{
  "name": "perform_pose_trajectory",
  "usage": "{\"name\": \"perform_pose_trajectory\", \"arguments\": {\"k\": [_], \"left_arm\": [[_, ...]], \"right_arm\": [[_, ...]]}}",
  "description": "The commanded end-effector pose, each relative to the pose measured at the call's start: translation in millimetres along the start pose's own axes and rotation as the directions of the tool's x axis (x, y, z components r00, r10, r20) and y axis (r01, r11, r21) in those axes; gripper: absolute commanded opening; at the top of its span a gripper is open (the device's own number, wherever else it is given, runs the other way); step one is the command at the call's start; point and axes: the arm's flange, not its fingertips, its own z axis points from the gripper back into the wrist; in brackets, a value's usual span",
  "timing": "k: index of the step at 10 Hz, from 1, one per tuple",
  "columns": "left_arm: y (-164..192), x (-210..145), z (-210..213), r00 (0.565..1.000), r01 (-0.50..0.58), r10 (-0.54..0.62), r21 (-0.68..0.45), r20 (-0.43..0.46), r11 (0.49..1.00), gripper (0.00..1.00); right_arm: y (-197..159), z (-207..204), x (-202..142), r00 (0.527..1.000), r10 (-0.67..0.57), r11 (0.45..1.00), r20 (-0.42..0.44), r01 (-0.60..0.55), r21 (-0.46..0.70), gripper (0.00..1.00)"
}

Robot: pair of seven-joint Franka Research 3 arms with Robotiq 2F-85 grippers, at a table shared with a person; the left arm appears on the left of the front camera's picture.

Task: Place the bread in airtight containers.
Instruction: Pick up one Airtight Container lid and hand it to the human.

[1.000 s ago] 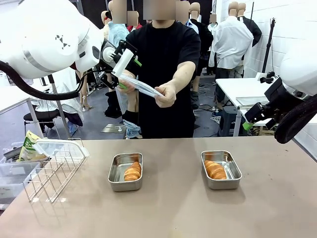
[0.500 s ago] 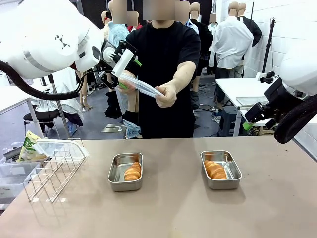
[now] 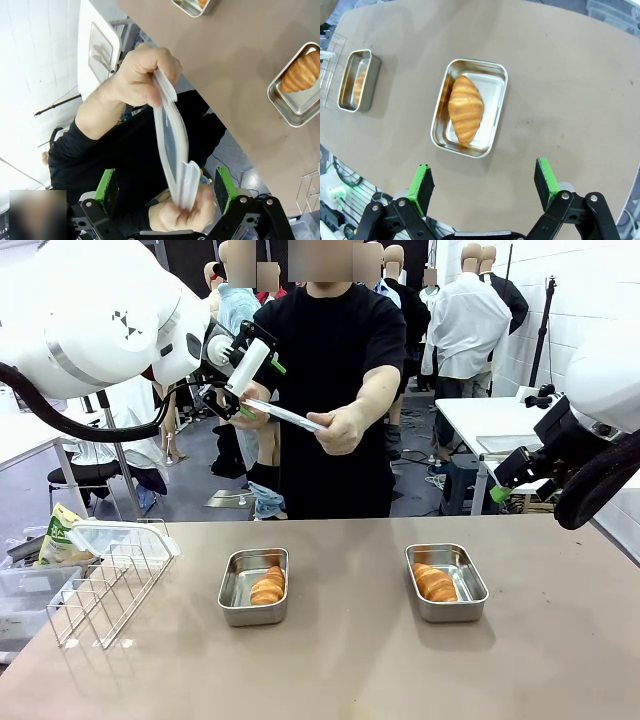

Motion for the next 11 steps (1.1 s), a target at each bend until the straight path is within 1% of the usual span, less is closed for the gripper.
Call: {"name": "perform_pose_trajectory", "arguments": {"k": [1, 5, 6, 7, 8, 9, 11], "left_arm": [[0, -1, 0, 1.0, -0.001, 0.001, 0.006, -0.007, 1.0, 1.0], [0, 0, 0, 1.0, 0.0, 0.0, 0.0, 0.0, 1.0, 1.0], [-9, -4, 9, 1.0, -0.006, 0.005, -0.059, -0.024, 0.998, 1.0], [-23, -12, 24, 0.999, -0.045, 0.041, -0.112, -0.035, 0.993, 1.0], [-44, -20, 42, 0.995, -0.084, 0.075, -0.147, -0.067, 0.985, 1.0], [-64, -28, 52, 0.992, -0.116, 0.102, -0.194, -0.079, 0.974, 1.0], [-109, -57, 69, 0.978, -0.187, 0.152, -0.291, -0.14, 0.938, 1.0]], "right_arm": [[0, 0, 1, 1.0, -0.001, 1.0, -0.001, 0.001, 0.0, 1.0], [0, 0, 1, 1.0, -0.001, 1.0, -0.001, 0.001, 0.0, 1.0], [0, 0, 1, 1.0, -0.001, 1.0, -0.001, 0.001, 0.0, 1.0], [0, 0, 1, 1.0, -0.001, 1.0, -0.001, 0.001, 0.0, 1.0], [0, 0, 1, 1.0, -0.001, 1.0, -0.001, 0.001, 0.0, 1.0], [0, 0, 1, 1.0, -0.001, 1.0, -0.001, 0.001, 0.0, 1.0], [0, 0, 1, 1.0, -0.001, 1.0, -0.001, 0.001, 0.0, 1.0]]}}
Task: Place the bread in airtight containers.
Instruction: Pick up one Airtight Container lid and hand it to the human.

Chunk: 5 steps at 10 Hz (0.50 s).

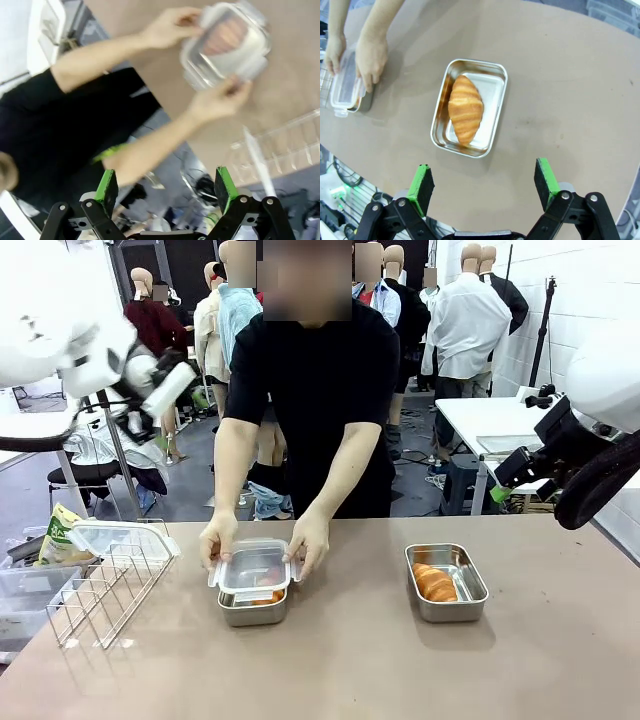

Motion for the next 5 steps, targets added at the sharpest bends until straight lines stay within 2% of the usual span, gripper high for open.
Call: {"name": "perform_pose_trajectory", "arguments": {"k": [1, 2, 5], "left_arm": [[-34, -30, 1, 0.996, -0.072, 0.068, -0.085, -0.049, 0.994, 1.0], [-58, -53, -13, 0.99, -0.143, 0.143, -0.1, -0.011, 0.985, 1.0], [-119, -101, -72, 0.963, -0.257, 0.27, -0.248, 0.017, 0.934, 1.0]], "right_arm": [[0, -1, 1, 1.0, 0.0, 1.0, -0.002, 0.0, 0.0, 1.0], [0, -1, 1, 1.0, 0.0, 1.0, -0.002, 0.0, 0.0, 1.0], [0, -1, 1, 1.0, 0.0, 1.0, -0.002, 0.0, 0.0, 1.0]]}}
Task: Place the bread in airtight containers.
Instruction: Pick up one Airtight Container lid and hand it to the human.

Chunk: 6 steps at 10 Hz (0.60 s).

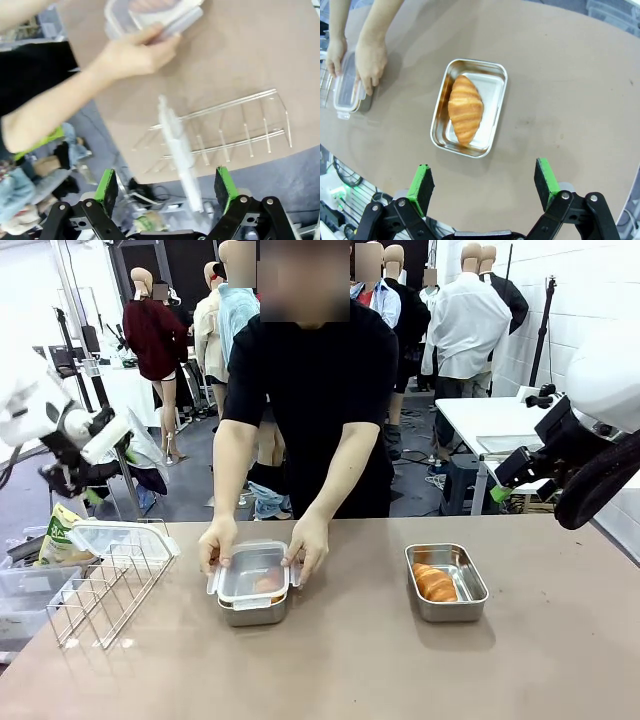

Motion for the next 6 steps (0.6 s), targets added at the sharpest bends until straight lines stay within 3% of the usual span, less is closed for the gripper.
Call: {"name": "perform_pose_trajectory", "arguments": {"k": [1, 6], "left_arm": [[0, -20, -28, 0.999, -0.036, 0.037, -0.071, 0.014, 0.997, 1.0], [19, -59, -53, 0.999, 0.004, -0.008, -0.102, -0.032, 0.995, 1.0]], "right_arm": [[0, -1, 1, 1.0, 0.001, 1.0, -0.002, -0.001, 0.0, 1.0], [0, -1, 1, 1.0, 0.001, 1.0, -0.002, -0.001, 0.0, 1.0]]}}
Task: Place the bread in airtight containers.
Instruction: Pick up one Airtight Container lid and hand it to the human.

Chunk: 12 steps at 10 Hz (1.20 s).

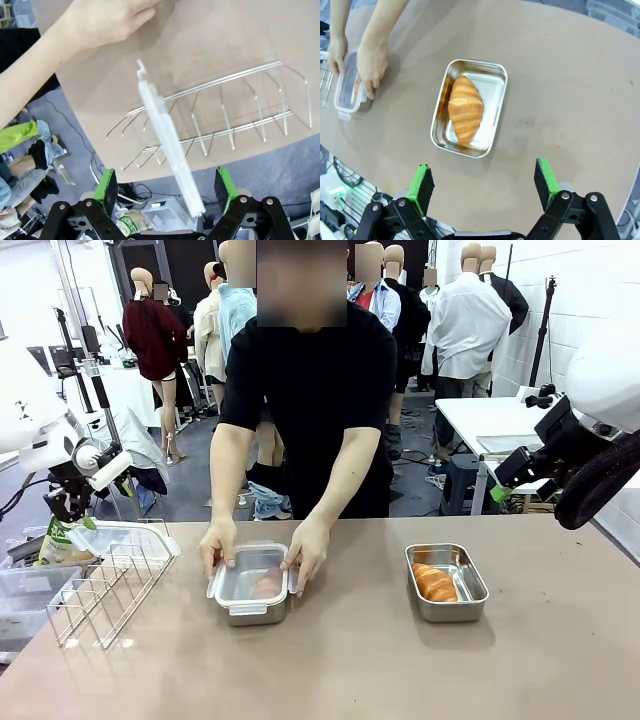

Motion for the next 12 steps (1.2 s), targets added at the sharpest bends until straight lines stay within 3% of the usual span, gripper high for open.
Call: {"name": "perform_pose_trajectory", "arguments": {"k": [1, 3, 4, 12], "left_arm": [[4, -10, 13, 0.999, -0.002, 0.002, 0.015, -0.033, 1.0, 1.0], [-3, -10, 27, 0.999, -0.026, 0.026, 0.012, -0.025, 1.0, 1.0], [6, -10, 12, 1.0, -0.009, 0.01, 0.021, -0.022, 1.0, 1.0], [6, -10, 12, 1.0, -0.009, 0.01, 0.021, -0.022, 1.0, 1.0]], "right_arm": [[0, -1, 1, 1.0, 0.001, 1.0, -0.002, -0.001, 0.0, 1.0], [0, -1, 1, 1.0, 0.001, 1.0, -0.002, -0.001, 0.0, 1.0], [0, -1, 1, 1.0, 0.001, 1.0, -0.002, -0.001, 0.0, 1.0], [0, -1, 1, 1.0, 0.001, 1.0, -0.002, -0.001, 0.0, 1.0]]}}
